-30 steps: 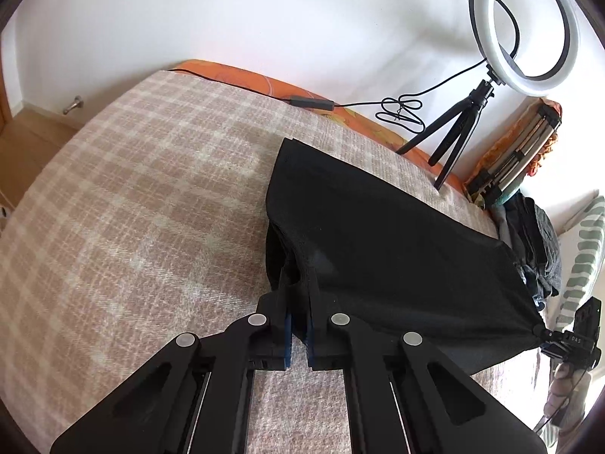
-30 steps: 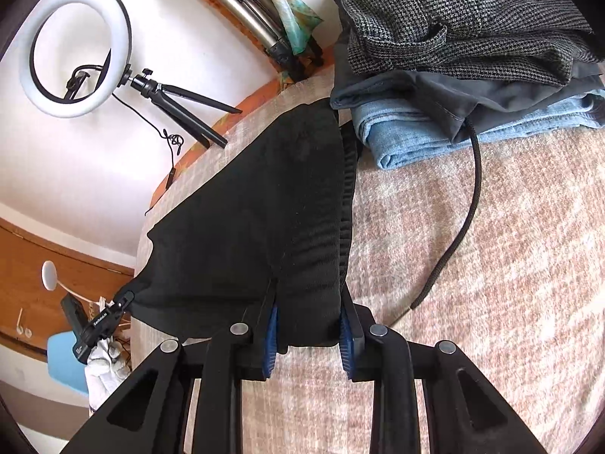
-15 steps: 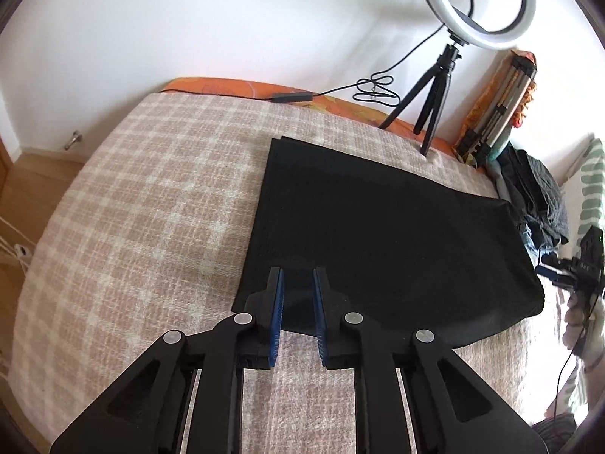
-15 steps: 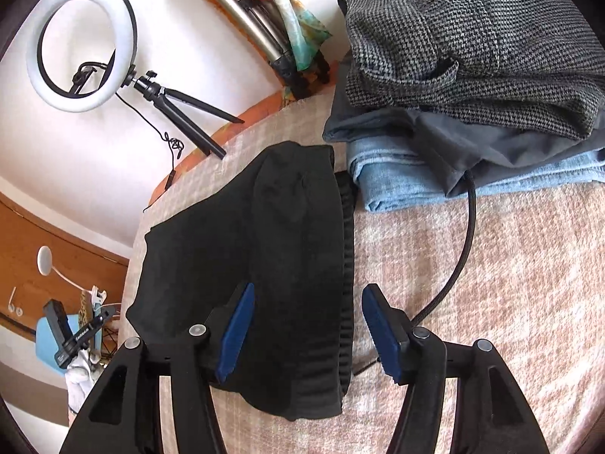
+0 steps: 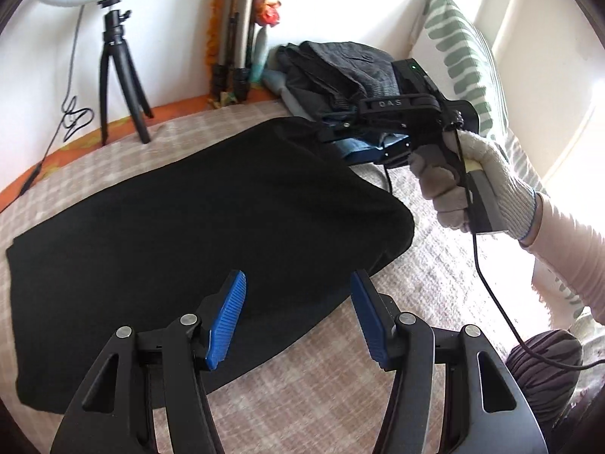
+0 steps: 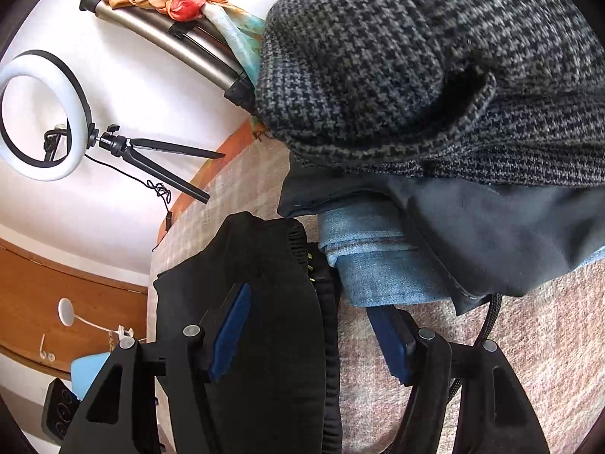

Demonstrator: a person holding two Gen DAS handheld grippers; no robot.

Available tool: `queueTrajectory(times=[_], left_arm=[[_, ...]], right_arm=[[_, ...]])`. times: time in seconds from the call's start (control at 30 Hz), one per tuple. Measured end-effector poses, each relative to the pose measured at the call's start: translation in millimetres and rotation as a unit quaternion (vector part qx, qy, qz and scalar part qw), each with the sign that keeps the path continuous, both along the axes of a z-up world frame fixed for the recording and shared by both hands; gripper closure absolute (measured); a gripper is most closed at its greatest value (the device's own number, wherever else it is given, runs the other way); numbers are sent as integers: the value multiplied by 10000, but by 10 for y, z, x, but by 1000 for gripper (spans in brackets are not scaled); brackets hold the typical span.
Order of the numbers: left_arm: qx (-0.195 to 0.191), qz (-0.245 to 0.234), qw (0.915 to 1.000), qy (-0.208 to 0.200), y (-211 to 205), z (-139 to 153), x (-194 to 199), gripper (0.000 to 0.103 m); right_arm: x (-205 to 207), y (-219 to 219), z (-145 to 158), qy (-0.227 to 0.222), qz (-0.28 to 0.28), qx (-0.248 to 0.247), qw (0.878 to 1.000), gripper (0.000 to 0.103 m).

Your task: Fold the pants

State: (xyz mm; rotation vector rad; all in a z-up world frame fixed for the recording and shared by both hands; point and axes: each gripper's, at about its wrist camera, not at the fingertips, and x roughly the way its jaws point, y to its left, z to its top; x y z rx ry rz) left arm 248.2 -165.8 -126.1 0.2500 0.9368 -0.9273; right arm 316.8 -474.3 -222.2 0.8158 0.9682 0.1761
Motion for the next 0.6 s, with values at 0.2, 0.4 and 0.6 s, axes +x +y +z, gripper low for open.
queueTrajectory(times=[0.2,0.4,0.6], left_arm=[[262,-871,9955,-278,-719,-176,-249,46],[936,-1291,9844,-746,-1172,-491,-377,42],[587,-1455,9831,-941,-1094,-535,-392,69]], right_arm=[[-16,124,49,-218,158,-463,9986,34],[-32,42,44,-176,191,-211,9994,40],[-134,-34,97,-265,108,-77,9996,40]])
